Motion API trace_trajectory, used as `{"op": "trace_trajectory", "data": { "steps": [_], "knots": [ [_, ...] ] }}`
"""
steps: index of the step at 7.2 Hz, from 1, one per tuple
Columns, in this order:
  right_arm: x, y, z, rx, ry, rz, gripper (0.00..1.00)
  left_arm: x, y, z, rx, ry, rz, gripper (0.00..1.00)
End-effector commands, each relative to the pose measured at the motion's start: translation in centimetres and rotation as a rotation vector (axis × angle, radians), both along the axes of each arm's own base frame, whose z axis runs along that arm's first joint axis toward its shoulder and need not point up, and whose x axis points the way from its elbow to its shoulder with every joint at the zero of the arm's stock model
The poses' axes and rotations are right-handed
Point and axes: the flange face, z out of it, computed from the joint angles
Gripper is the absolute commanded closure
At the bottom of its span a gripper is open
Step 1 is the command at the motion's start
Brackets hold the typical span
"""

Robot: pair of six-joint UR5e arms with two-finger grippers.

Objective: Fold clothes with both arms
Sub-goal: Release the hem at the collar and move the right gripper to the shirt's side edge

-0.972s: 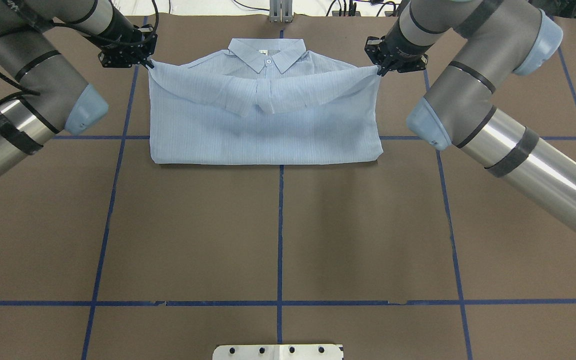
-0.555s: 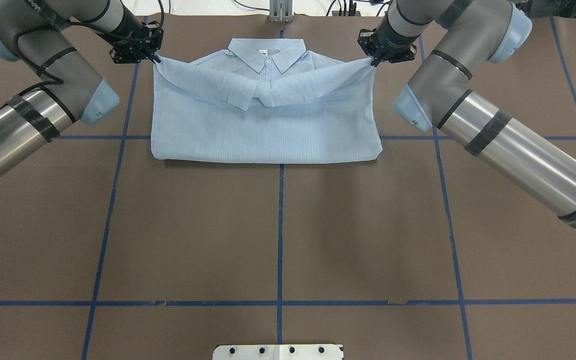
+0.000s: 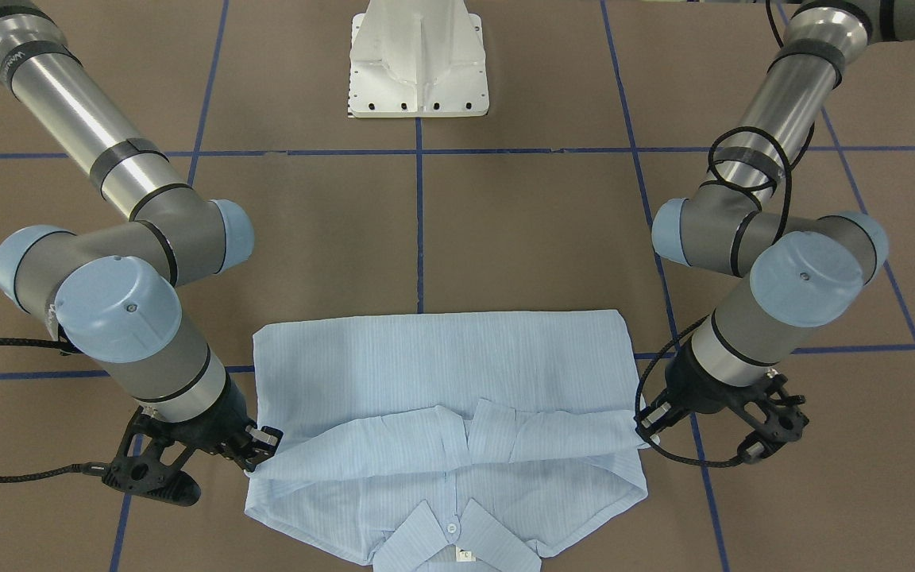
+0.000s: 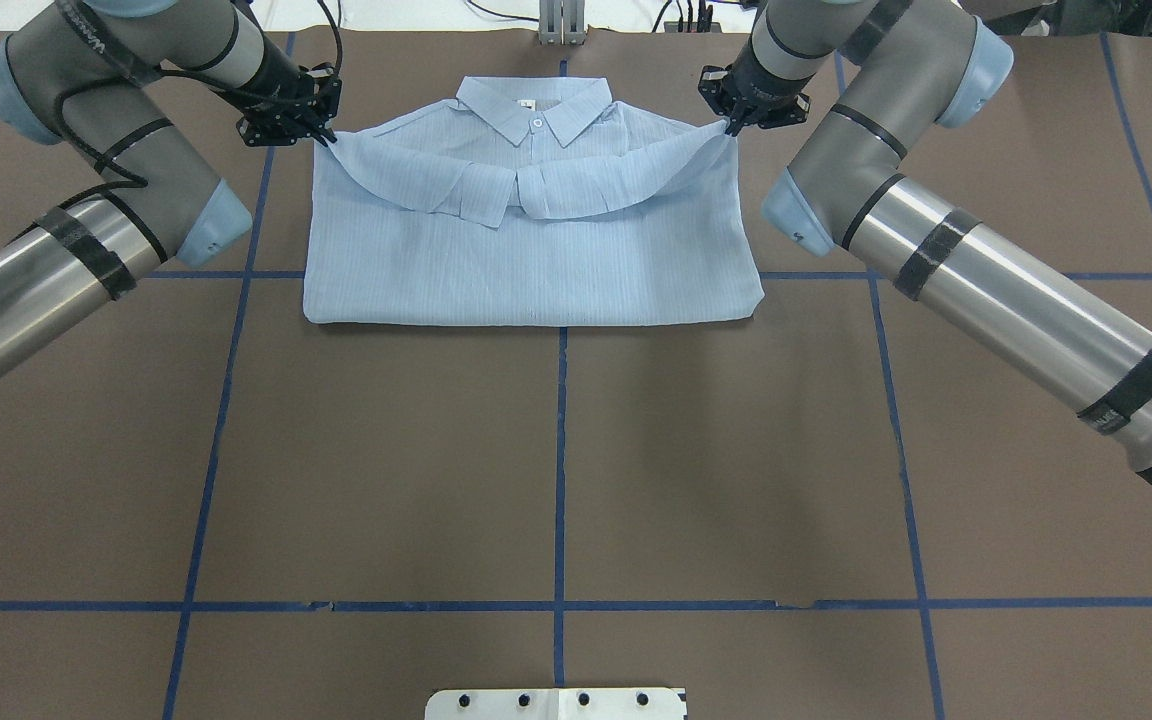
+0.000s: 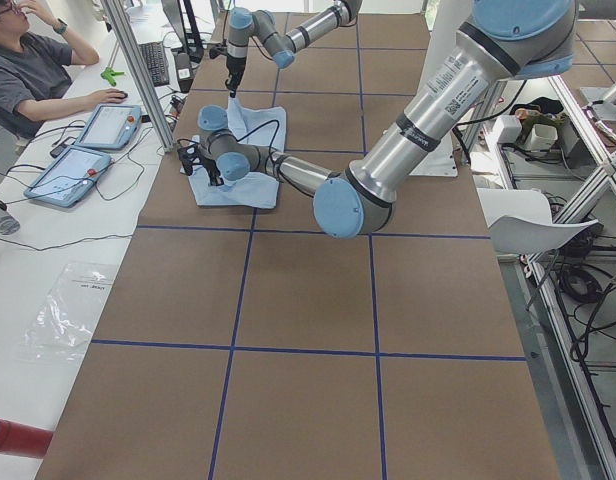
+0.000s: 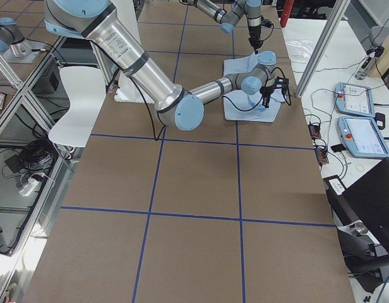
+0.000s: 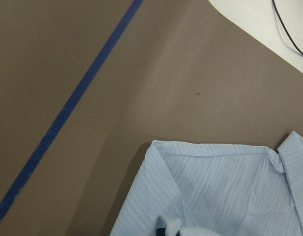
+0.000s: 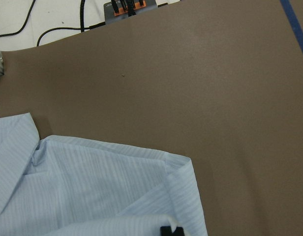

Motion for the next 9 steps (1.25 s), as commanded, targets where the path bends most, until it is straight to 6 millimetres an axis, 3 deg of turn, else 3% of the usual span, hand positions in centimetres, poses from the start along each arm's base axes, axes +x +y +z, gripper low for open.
{"op": "trace_trajectory", "data": {
  "steps": [1,3,4,5,6,7,9],
  "knots": [
    [-0.8,0.9,1.0,0.055,-0.007,-0.021,0.0,0.0,0.1,0.1,0.007,0.0,0.005,0.01],
    [1.3,3.7,3.0,0.124,-0.018,-0.069,0.0,-0.5,0.3,-0.2,0.006,0.006,0.006,0.01],
    [1.2,5.7,3.0,0.138,-0.036,-0.082,0.0,-1.0,0.7,-0.7,0.014,0.014,0.005,0.01],
    [-0.5,8.9,3.0,0.147,-0.057,-0.126,0.0,-1.5,1.5,-0.4,0.018,0.017,0.005,0.01],
    [-2.2,12.8,3.3,0.151,-0.072,-0.169,0.0,-1.9,2.0,-1.1,0.031,0.027,0.002,0.01],
    [-3.2,15.3,4.4,0.136,-0.076,-0.188,0.0,-2.3,2.7,-1.9,0.03,0.029,0.001,0.01],
    [-2.0,16.8,6.2,0.12,-0.067,-0.198,0.0,-3.0,3.6,-4.1,0.023,0.024,-0.001,0.01]
  ]
}}
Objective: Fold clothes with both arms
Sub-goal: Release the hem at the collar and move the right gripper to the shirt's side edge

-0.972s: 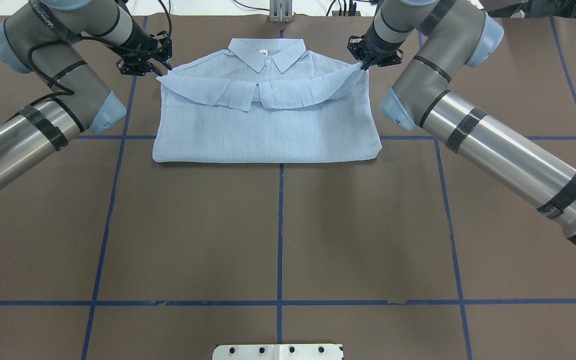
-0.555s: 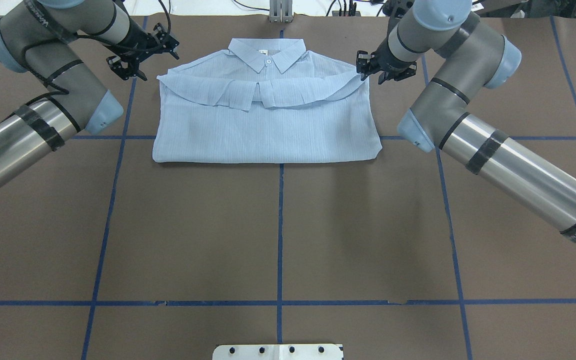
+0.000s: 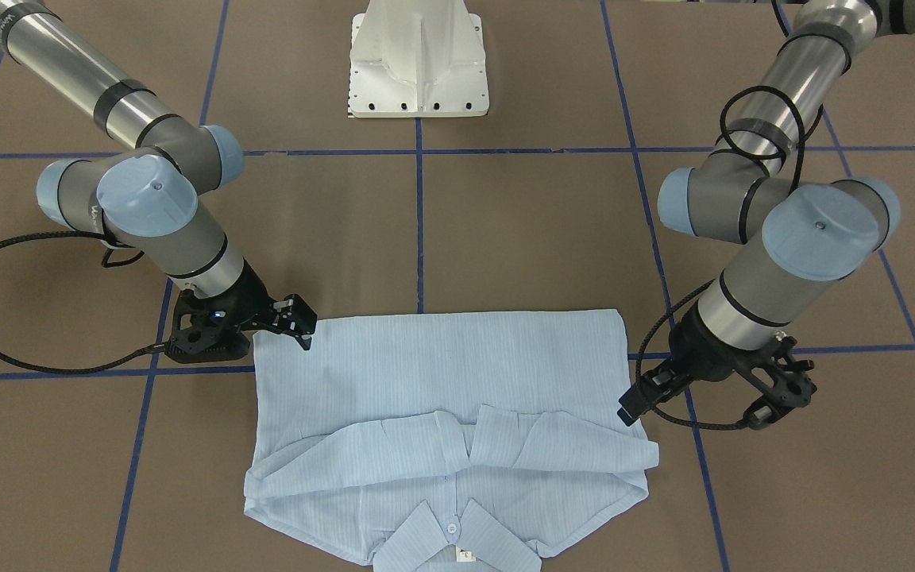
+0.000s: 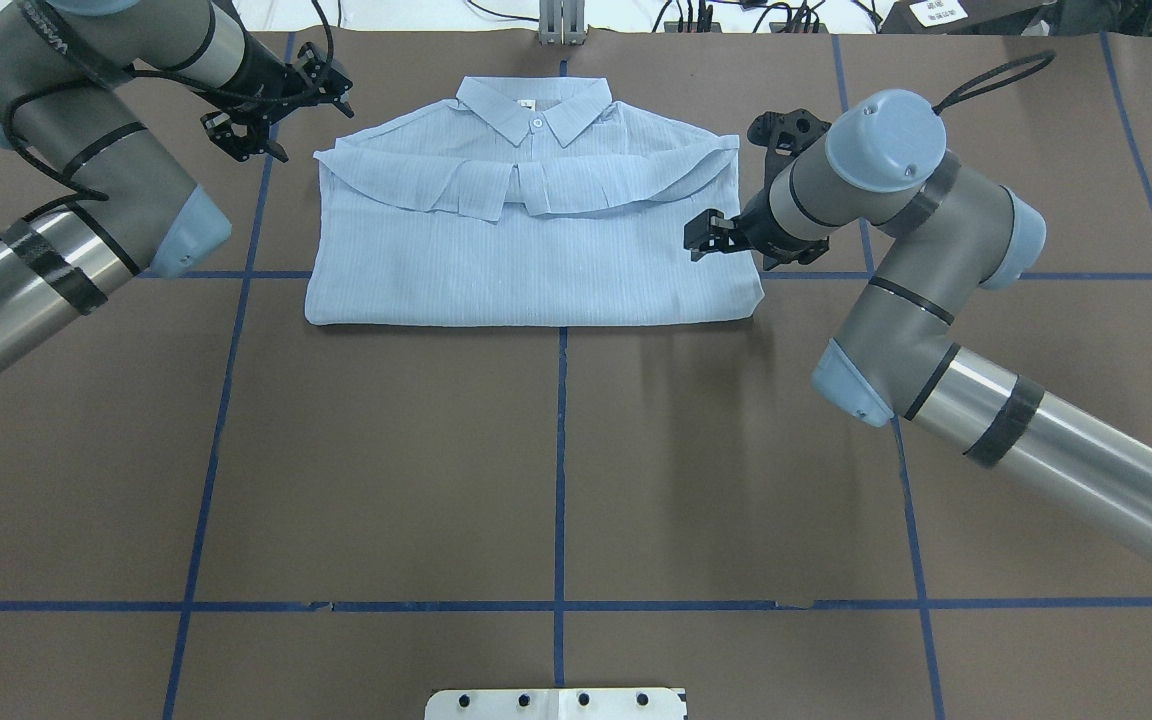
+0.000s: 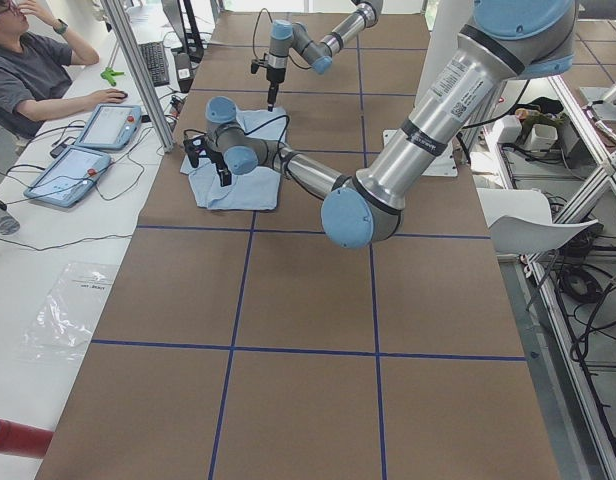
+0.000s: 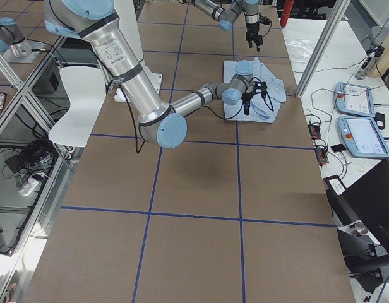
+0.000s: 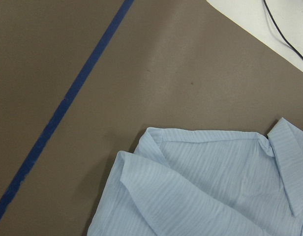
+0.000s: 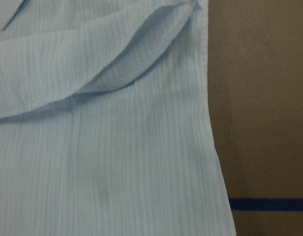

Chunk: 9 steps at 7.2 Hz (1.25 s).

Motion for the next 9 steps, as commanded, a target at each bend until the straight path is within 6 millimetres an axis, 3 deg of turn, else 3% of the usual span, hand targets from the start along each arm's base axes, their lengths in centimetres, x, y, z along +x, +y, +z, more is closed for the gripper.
{"op": "trace_trajectory", "data": {
  "steps": [1,3,5,6,8,9],
  "knots": [
    [0.2,1.3,1.7,-0.016,0.016,-0.01,0.0,-0.6,0.9,-1.4,0.001,0.002,-0.003,0.01],
    [-0.4,1.1,2.7,-0.028,0.036,-0.008,0.02,-0.7,1.0,-1.0,-0.003,0.0,-0.003,0.01],
    [-0.6,1.0,3.2,-0.034,0.043,-0.01,0.19,-0.8,1.2,0.0,-0.007,-0.007,0.0,0.02],
    [-0.7,1.1,3.0,-0.034,0.041,-0.013,0.38,-0.8,1.2,0.1,-0.008,-0.008,-0.001,0.02],
    [-0.7,1.1,2.9,-0.029,0.038,-0.022,0.88,-0.9,1.2,0.1,-0.004,-0.01,-0.004,0.02],
    [-0.4,1.1,2.4,-0.027,0.028,-0.017,1.0,-0.9,1.2,0.5,-0.007,-0.013,-0.004,0.02]
  ]
}}
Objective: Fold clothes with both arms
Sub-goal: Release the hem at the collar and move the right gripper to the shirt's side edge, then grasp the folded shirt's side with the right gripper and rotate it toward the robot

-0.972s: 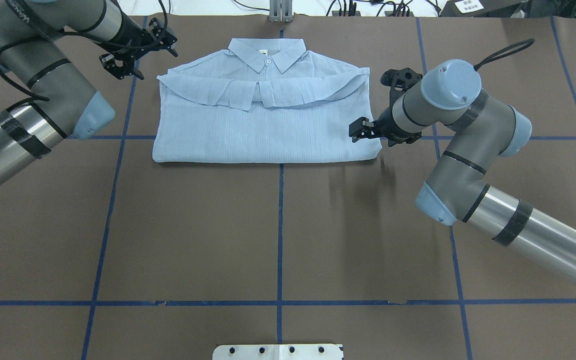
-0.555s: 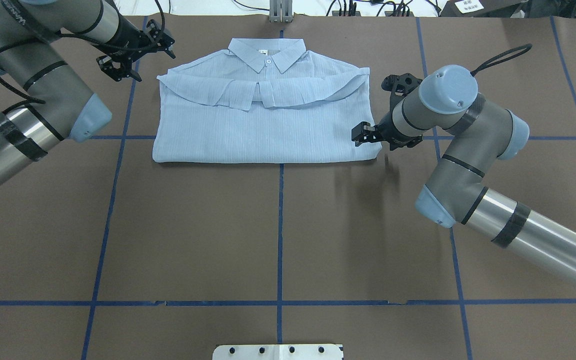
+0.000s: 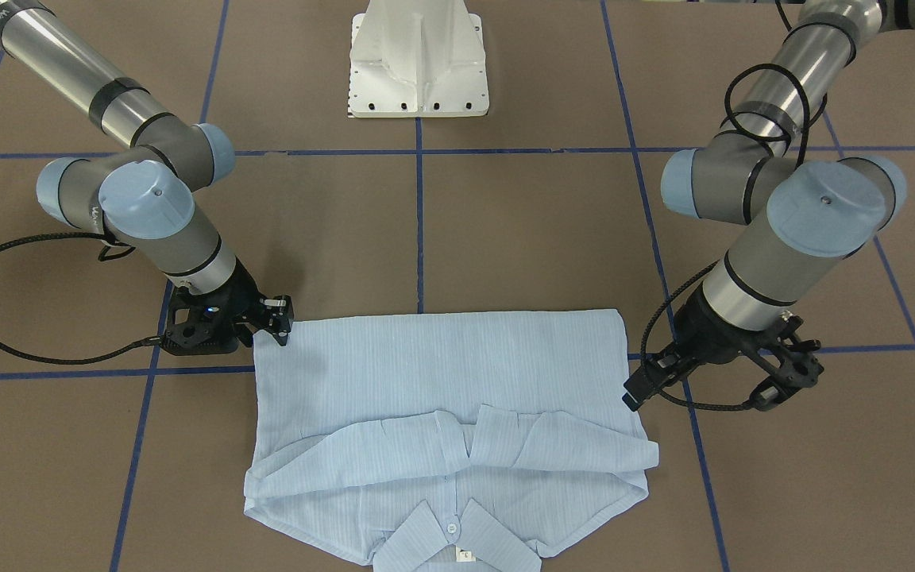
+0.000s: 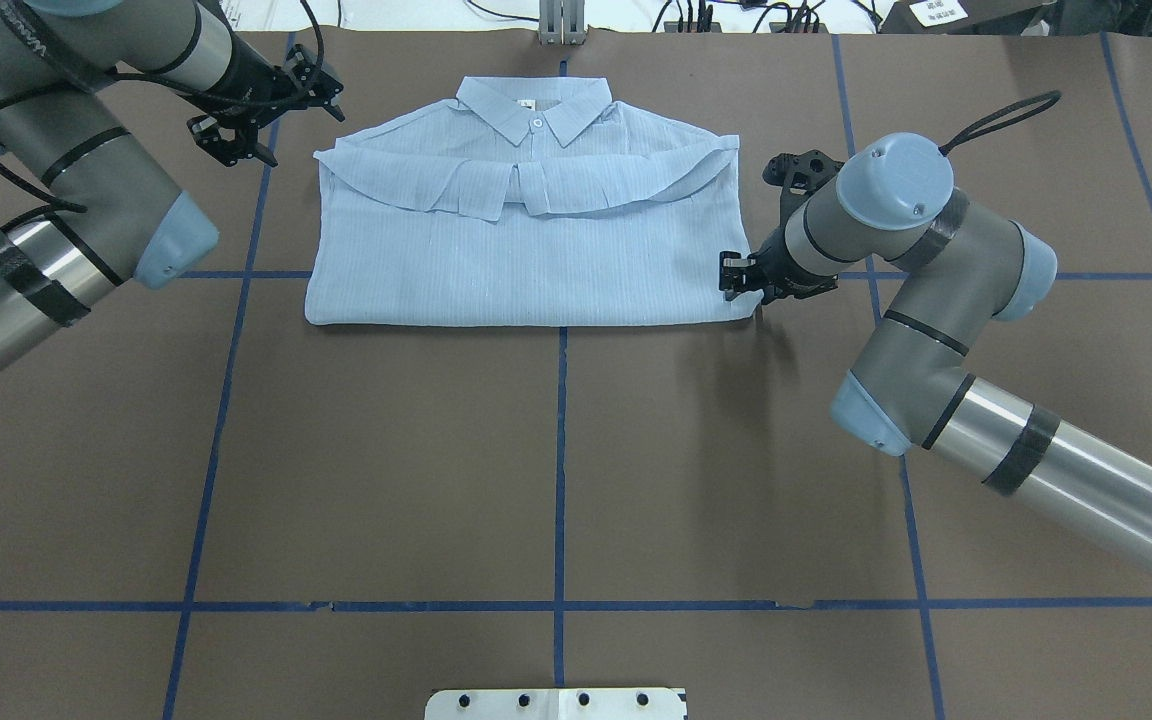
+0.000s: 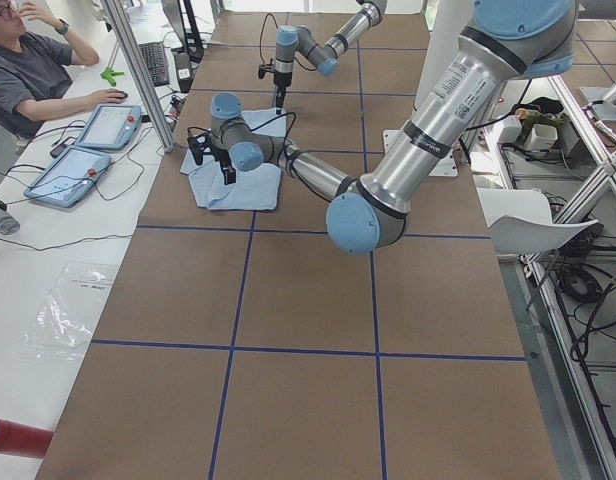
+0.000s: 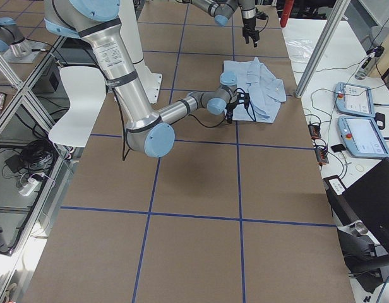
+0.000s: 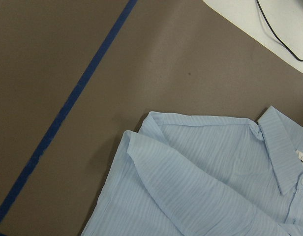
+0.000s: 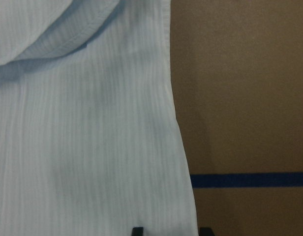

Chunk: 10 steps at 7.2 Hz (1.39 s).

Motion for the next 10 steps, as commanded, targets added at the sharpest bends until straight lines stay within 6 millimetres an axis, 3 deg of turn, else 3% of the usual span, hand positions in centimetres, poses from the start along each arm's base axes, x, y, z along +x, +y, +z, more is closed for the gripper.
{"op": "trace_trajectory", "data": {
  "steps": [1,3,4,5,6,7,8,10],
  "knots": [
    [0.4,0.2,-0.8,0.007,-0.016,0.001,1.0,-0.1,0.1,0.0,0.005,-0.001,-0.004,0.03],
    [1.9,1.1,-2.3,0.009,-0.064,-0.031,1.0,-0.3,0.2,-0.3,0.01,0.002,-0.006,0.05],
    [4.9,2.3,-0.6,-0.008,-0.075,-0.051,1.0,-0.5,0.3,-0.8,0.015,0.007,-0.008,0.06],
    [9.7,3.8,0.3,-0.025,-0.117,-0.079,1.0,-1.3,1.2,-0.4,0.018,0.011,-0.011,0.06],
    [13.1,7.7,0.5,-0.031,-0.145,-0.108,1.0,-1.9,2.2,-0.2,0.024,0.017,-0.011,0.06],
    [14.8,11.9,0.1,-0.021,-0.158,-0.134,1.0,-2.1,2.4,-0.3,0.023,0.021,-0.015,0.06],
    [15.3,16.8,-0.4,-0.021,-0.17,-0.194,1.0,-2.3,2.7,-0.3,0.019,0.025,-0.019,0.06],
    [13.8,26.6,-2.9,-0.021,-0.206,-0.39,1.0,-3.3,4.5,-0.2,0.018,0.042,-0.03,0.06]
  ]
}}
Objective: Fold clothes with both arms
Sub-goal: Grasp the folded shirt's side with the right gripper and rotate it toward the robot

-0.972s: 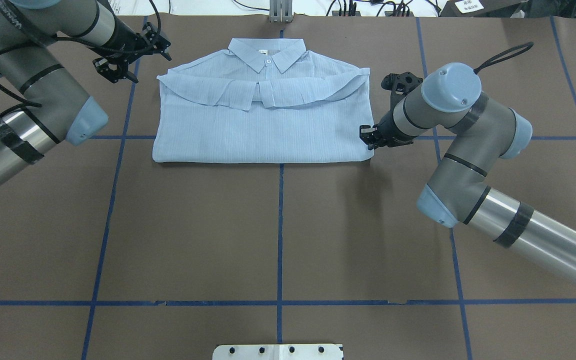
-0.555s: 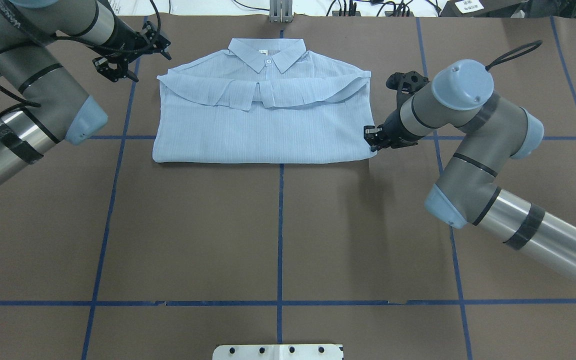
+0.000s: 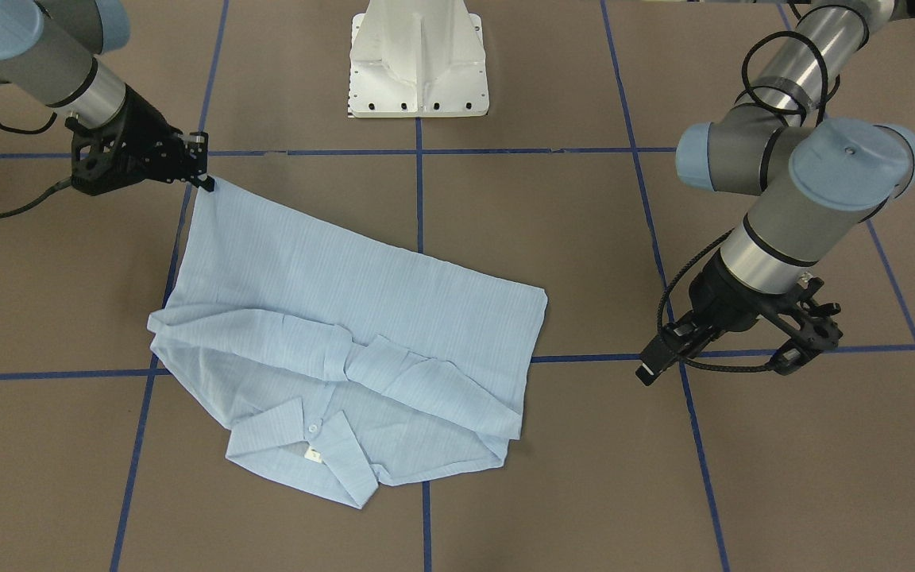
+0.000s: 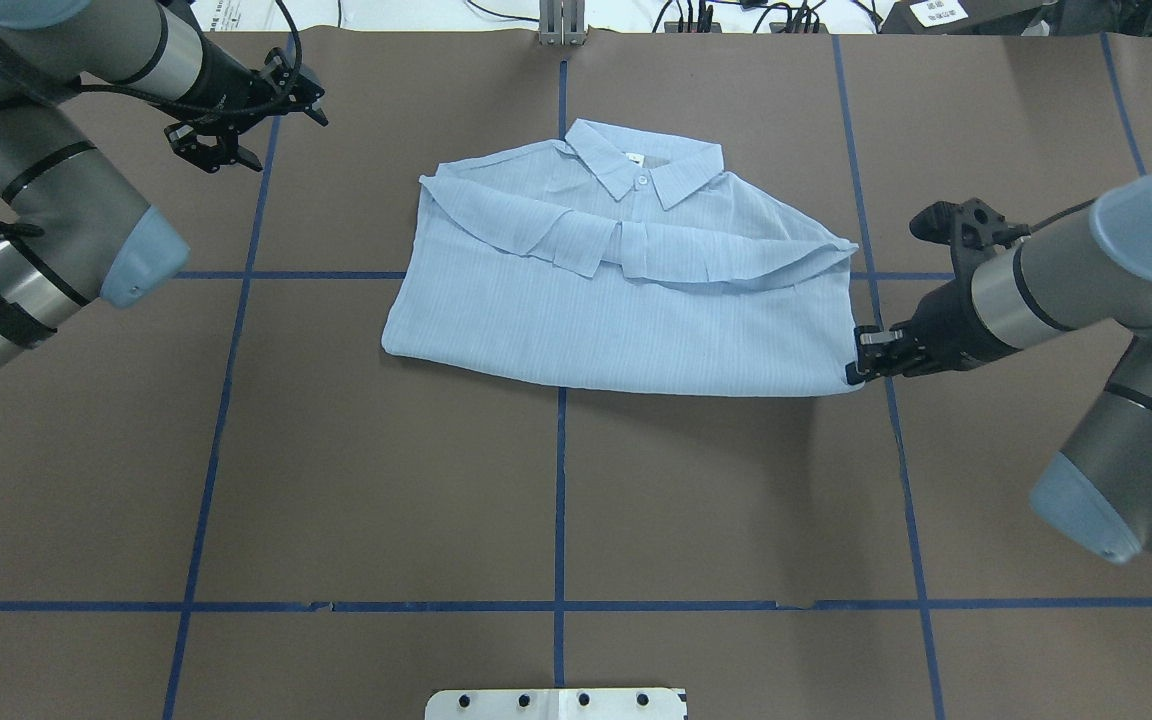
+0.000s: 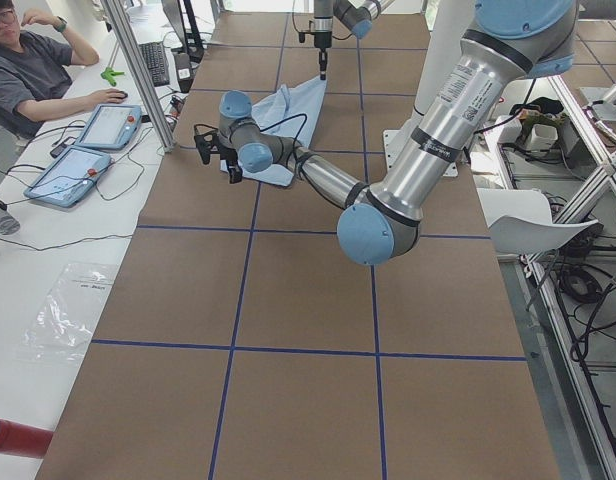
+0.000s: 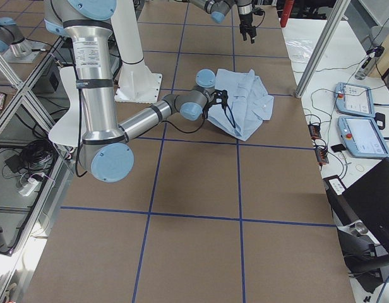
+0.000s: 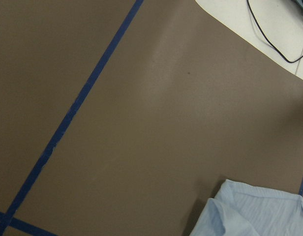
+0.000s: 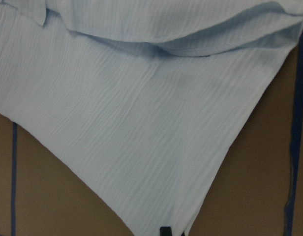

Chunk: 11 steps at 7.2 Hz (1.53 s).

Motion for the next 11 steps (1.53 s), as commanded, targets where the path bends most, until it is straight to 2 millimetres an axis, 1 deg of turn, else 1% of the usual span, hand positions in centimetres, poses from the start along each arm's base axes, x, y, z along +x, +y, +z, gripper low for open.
{"op": "trace_trajectory", "data": {
  "steps": [1,2,3,4,5,6,7,8,9,10,11],
  "knots": [
    [-2.7,12.0,-3.6,-0.018,-0.053,-0.251,1.0,-0.7,1.5,-0.5,0.003,0.02,-0.008,0.06],
    [-4.9,17.2,-5.1,-0.06,-0.064,-0.357,1.0,-0.8,1.7,-0.9,-0.002,0.03,-0.014,0.05],
    [-6.0,19.4,-5.0,-0.058,-0.06,-0.406,0.72,-0.7,2.0,-1.3,0.005,0.035,-0.011,0.04],
    [-6.7,19.3,-4.7,-0.028,-0.046,-0.36,0.01,-0.1,2.3,-1.6,0.008,0.037,0.0,0.02],
    [-6.8,18.1,-4.6,0.002,-0.038,-0.29,0.0,1.5,3.3,-2.2,0.017,0.044,0.029,0.01],
    [-6.4,15.4,-6.3,0.031,-0.073,-0.203,0.0,4.2,4.9,-2.8,0.025,0.05,0.074,0.01],
    [-5.5,11.9,-8.2,0.052,-0.114,-0.117,0.0,6.3,6.5,-3.5,0.028,0.055,0.11,0.01],
    [-4.4,8.4,-9.1,0.065,-0.13,-0.033,0.0,9.7,9.1,-3.9,-0.002,0.031,0.137,0.01],
    [-3.0,5.2,-9.6,0.076,-0.137,0.05,0.0,14.5,12.7,-5.4,-0.053,-0.006,0.147,0.02],
    [-1.6,3.4,-9.8,0.081,-0.137,0.102,0.0,18.8,15.5,-7.2,-0.088,-0.037,0.156,0.03],
    [-1.3,2.4,-9.6,0.086,-0.129,0.131,0.0,22.4,18.5,-7.6,-0.094,-0.05,0.16,0.06]
  ]
}}
